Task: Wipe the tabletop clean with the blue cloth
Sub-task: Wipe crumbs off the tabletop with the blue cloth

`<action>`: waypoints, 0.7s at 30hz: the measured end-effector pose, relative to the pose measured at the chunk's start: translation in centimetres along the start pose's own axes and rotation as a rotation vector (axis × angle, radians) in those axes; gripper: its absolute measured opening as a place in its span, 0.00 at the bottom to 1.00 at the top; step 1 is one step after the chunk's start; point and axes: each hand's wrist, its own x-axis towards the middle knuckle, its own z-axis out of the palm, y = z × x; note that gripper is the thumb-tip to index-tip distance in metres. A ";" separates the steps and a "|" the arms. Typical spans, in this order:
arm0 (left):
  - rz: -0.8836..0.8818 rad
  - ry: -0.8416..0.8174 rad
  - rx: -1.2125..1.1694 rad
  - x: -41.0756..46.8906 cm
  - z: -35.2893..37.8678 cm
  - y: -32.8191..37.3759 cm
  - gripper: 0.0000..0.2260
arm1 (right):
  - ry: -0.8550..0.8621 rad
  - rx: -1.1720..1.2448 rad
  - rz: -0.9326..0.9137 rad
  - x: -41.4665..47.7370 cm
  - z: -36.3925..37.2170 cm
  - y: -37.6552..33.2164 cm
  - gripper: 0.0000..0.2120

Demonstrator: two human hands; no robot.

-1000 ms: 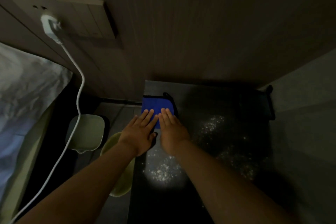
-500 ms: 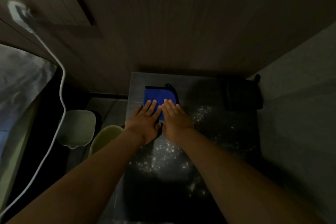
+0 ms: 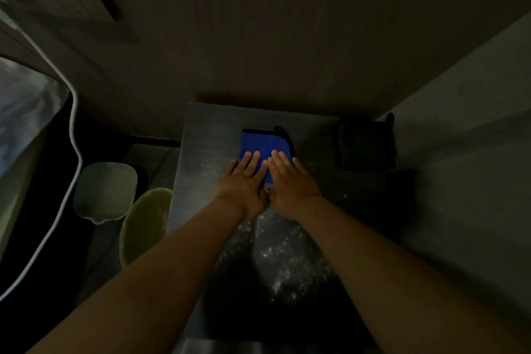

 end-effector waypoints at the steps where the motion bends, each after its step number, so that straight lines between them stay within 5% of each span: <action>1: 0.004 -0.003 -0.001 0.2 0.0 0.8 0.30 | -0.005 0.001 0.011 -0.3 0.2 0.7 0.32; 21: 0.038 -0.053 0.041 1.4 -0.1 7.1 0.29 | -0.056 0.197 0.048 -3.6 1.6 5.9 0.33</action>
